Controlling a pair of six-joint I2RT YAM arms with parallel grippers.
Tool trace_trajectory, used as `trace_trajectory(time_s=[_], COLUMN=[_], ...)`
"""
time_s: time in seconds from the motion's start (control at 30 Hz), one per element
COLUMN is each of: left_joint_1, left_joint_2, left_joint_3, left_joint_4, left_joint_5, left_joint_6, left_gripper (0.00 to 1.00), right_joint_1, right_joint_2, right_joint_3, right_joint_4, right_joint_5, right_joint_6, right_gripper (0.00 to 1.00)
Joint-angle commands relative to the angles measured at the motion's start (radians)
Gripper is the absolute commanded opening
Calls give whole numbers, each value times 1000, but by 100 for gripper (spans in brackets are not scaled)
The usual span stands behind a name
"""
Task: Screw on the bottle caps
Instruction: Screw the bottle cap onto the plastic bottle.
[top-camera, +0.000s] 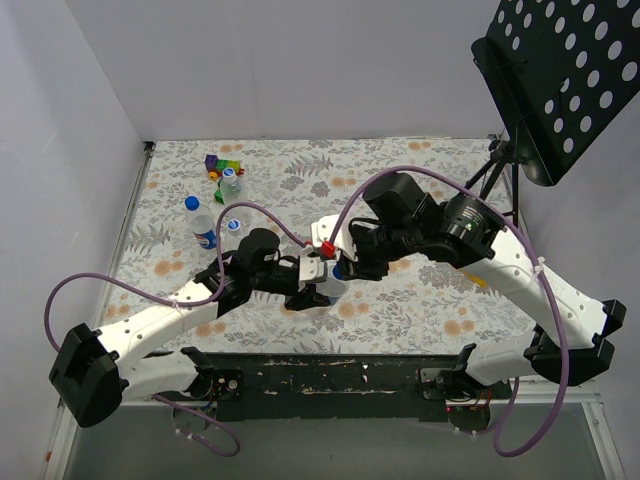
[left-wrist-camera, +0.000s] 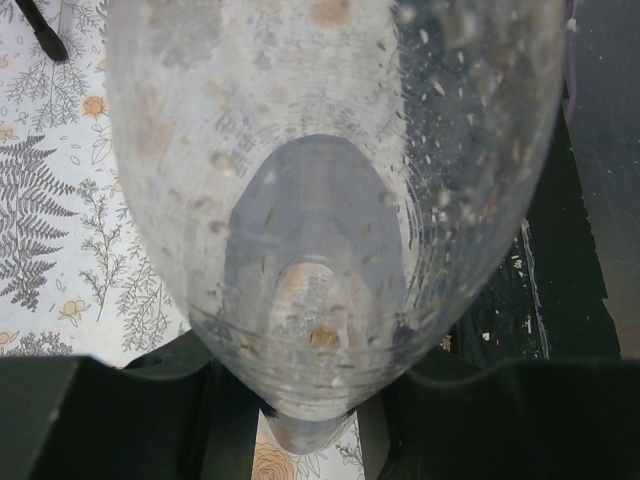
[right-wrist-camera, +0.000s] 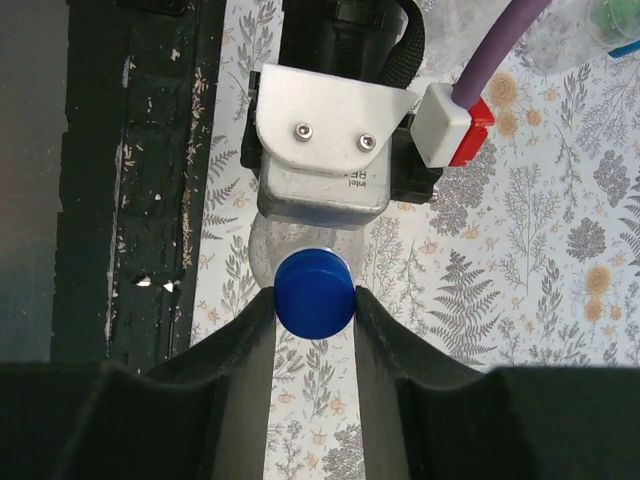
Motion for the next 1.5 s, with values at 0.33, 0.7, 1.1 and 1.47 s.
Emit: trace_trajectory(time_s=[0.33, 0.7, 1.1, 1.47], left_joint_1=[-15, -175, 9, 11], left_joint_2=[-95, -89, -127, -124], left_joint_3=[-27, -81, -44, -56], left_joint_4=[223, 366, 309, 366], left_joint_5=[-530, -1218, -366, -83], left_joint_6=[-94, -52, -235, -264], left_gripper=[29, 27, 28, 31], right_joint_1=[5, 4, -38, -81], right_joint_2=[180, 104, -376, -390], right_joint_3=[179, 67, -400, -480], right_joint_4=[-36, 113, 730, 855], right_joint_5=[360, 537, 197, -30], right_joint_6=[749, 1199, 591, 369], right_gripper=[1, 5, 91, 98])
